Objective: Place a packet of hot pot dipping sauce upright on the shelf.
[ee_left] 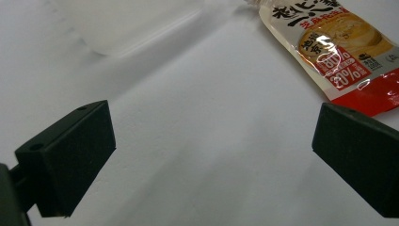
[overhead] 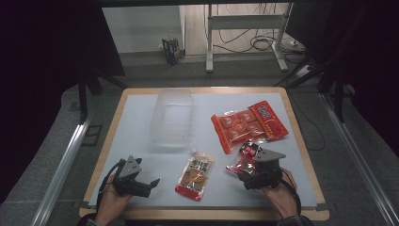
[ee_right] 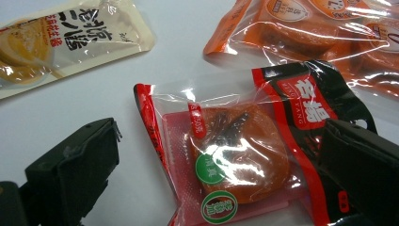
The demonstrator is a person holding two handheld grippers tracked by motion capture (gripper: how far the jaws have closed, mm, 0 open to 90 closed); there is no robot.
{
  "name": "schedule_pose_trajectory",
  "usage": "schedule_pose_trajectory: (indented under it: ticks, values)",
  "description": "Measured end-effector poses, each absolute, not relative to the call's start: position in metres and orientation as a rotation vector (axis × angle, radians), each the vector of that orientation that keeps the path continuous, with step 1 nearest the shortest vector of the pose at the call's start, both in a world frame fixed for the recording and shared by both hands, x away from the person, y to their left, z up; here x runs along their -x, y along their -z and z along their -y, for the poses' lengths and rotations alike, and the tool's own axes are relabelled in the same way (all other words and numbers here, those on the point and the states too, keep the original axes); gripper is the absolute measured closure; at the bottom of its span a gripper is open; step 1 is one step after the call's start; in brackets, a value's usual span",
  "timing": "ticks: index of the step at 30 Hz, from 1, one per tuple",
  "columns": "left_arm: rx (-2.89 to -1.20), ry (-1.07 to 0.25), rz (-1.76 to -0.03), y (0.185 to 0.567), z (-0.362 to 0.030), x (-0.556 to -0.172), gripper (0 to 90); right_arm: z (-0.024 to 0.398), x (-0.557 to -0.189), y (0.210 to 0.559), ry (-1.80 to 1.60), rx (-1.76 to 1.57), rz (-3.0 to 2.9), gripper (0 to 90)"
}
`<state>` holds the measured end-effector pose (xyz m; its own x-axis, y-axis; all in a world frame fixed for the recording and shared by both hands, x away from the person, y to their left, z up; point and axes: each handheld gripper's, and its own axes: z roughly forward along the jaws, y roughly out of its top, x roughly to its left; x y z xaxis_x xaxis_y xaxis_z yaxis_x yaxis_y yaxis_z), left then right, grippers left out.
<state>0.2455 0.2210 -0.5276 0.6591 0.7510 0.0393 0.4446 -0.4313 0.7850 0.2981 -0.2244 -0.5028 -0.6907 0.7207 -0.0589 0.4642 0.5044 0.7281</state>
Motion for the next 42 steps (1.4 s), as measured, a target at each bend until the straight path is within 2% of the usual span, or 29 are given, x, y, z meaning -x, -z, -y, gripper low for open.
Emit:
schedule_pose_trajectory:
  ticks: [17,42]
  values:
    - [-2.112,-0.499,-0.913,0.529,-0.219,-0.246,0.0,0.226,-0.307,0.497,-1.024,-0.974,-2.367,0.0]
    - [-2.141,-0.502,-0.907,0.53,-0.217,-0.246,0.0,0.255,-0.334,0.489,-1.008,-1.101,-2.265,0.7]
